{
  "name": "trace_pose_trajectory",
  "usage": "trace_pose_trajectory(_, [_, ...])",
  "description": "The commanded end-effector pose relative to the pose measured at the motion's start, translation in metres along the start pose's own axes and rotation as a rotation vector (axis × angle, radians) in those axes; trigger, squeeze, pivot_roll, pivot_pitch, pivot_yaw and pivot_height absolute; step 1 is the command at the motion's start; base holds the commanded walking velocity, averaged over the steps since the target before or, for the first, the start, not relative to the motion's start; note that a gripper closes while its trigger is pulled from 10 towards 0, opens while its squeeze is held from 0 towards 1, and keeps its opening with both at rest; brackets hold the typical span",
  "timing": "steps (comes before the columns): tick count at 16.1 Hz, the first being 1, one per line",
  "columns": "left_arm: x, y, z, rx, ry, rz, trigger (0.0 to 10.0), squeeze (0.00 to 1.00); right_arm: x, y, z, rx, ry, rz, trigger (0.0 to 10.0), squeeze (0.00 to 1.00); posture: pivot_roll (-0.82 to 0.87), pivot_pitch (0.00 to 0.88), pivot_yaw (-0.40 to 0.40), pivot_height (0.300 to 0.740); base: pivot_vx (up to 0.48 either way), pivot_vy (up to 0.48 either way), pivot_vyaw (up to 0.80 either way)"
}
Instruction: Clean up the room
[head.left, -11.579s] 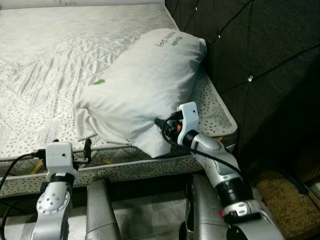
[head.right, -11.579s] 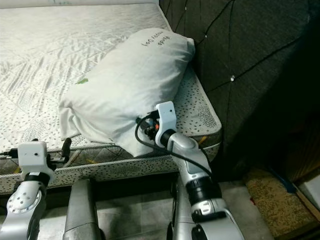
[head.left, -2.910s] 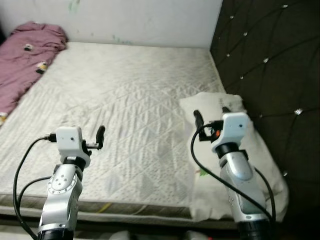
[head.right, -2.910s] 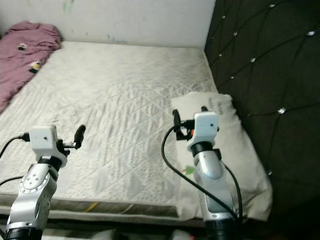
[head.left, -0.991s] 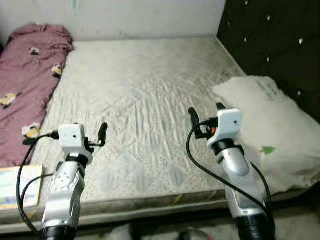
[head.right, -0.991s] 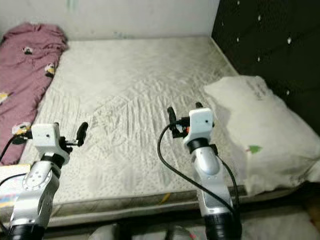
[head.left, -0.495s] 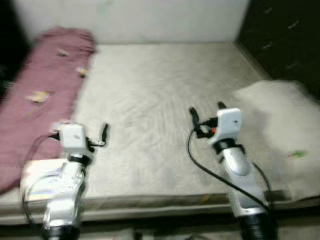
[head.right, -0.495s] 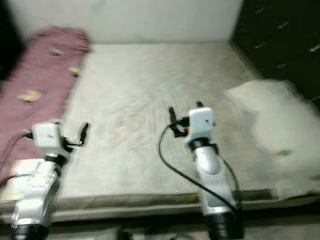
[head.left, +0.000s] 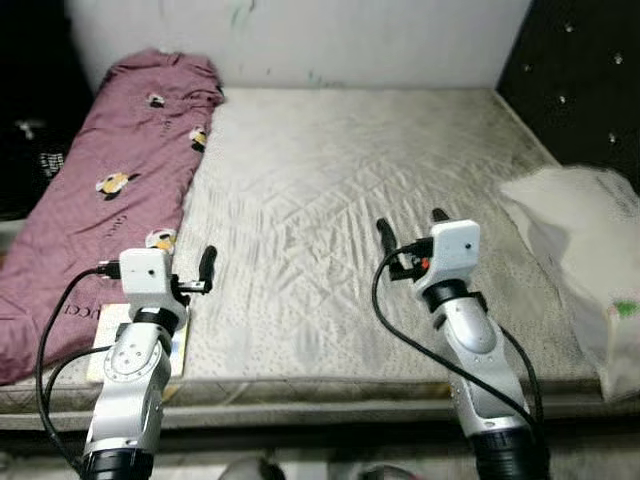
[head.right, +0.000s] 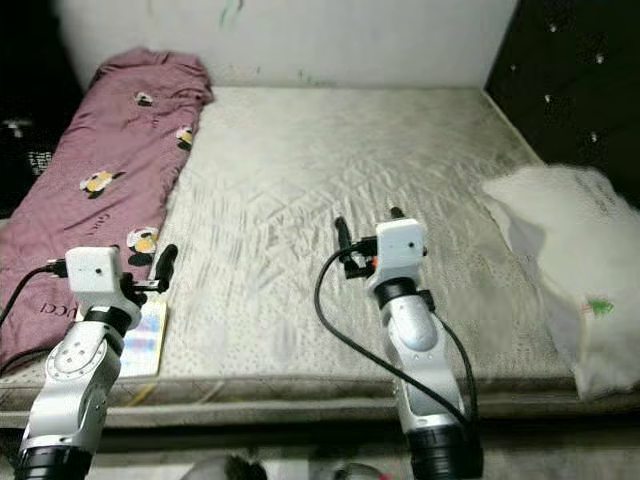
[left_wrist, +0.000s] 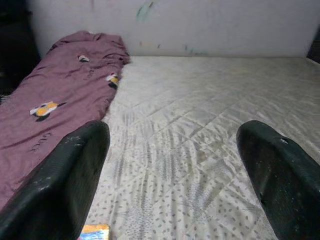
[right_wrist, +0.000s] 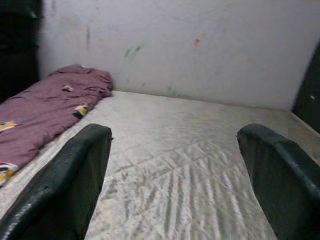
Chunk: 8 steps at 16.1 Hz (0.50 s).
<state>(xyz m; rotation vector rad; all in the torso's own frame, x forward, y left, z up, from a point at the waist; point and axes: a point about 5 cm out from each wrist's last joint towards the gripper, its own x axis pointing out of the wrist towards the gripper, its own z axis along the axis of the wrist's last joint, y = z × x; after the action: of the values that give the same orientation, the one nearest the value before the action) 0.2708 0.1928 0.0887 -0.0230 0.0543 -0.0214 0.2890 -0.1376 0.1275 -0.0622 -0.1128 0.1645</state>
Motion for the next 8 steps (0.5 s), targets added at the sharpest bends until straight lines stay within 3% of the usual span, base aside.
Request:
trace_pose_trajectory(1, [0.0000, -0.0030, -0.0021, 0.003, 0.017, -0.015, 10.0, 0.00, -0.0012, -0.0047, -0.0035, 0.001, 0.023, -0.018, 10.0, 0.00, -0.03, 0.000, 0.010, 0.740, 0.000, 0.480, -0.48])
trace_pose_trajectory(4, [0.0001, -0.0035, -0.0023, 0.001, 0.019, -0.017, 10.0, 0.00, -0.0012, -0.0053, -0.0035, 0.001, 0.022, -0.020, 10.0, 0.00, -0.03, 0.000, 0.009, 0.740, 0.000, 0.480, -0.68])
trace_pose_trajectory(8, [0.0007, -0.0044, -0.0024, -0.001, 0.019, -0.017, 10.0, 0.00, -0.0009, -0.0058, -0.0042, 0.000, 0.028, -0.019, 10.0, 0.00, -0.03, 0.000, 0.007, 0.740, 0.000, 0.480, 0.00])
